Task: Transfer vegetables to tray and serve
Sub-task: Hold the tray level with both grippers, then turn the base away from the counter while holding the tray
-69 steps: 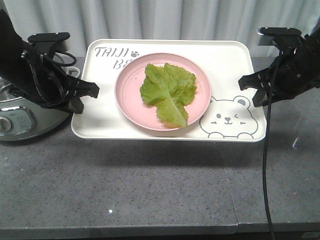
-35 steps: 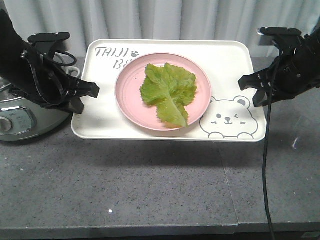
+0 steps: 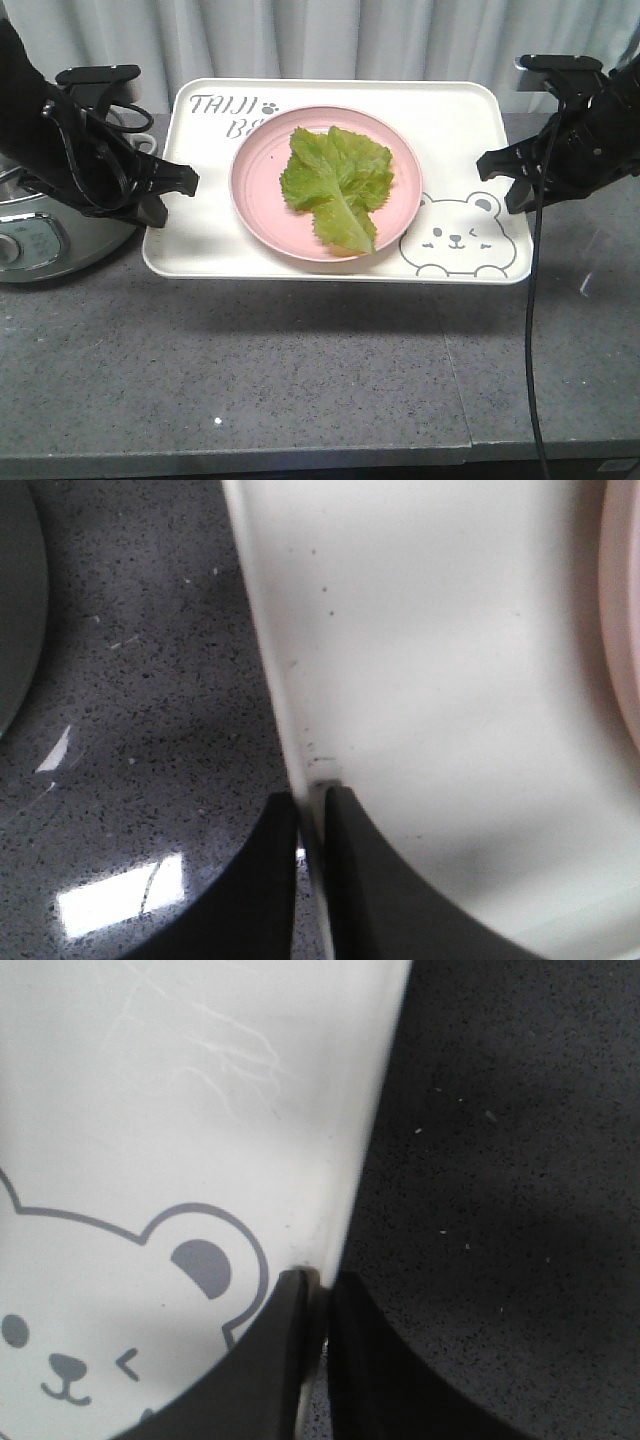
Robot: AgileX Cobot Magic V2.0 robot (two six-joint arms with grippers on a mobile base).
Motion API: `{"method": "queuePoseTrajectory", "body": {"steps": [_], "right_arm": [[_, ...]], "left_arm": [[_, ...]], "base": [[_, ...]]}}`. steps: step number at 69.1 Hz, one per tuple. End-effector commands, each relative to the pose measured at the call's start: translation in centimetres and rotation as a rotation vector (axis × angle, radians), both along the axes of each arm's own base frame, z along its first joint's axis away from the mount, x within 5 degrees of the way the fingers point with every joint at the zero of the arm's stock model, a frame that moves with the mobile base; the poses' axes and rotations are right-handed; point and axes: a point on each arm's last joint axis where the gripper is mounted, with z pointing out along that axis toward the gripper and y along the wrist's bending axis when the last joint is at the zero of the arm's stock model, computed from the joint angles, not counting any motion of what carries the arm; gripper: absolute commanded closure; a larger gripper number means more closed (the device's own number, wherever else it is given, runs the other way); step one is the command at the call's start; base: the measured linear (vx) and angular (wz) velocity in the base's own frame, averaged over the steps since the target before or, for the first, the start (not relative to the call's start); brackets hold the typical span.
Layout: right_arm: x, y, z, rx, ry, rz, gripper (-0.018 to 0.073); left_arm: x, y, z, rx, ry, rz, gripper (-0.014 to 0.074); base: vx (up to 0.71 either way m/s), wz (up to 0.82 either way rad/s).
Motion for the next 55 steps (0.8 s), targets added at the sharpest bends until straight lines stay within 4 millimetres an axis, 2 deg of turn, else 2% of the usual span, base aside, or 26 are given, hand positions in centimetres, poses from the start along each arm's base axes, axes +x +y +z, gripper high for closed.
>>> {"method": "queuePoseTrajectory", "body": {"steps": [1,55], "right_arm": [[-0.87,0.84,2.82,0.071,-0.109,0.028,0.0565],[-0.87,0.84,2.82,0.071,-0.109,0.028,0.0565]], "left_arm": [[-0.91,-1.20,3.14,-0.124,-0.123,-0.029,0.0602],[-0.90,-1.20,3.15,-0.124,-0.124,-0.028,0.0602]], "base": [[-0.01,-0.05],[-0.02,-0.11]]}}
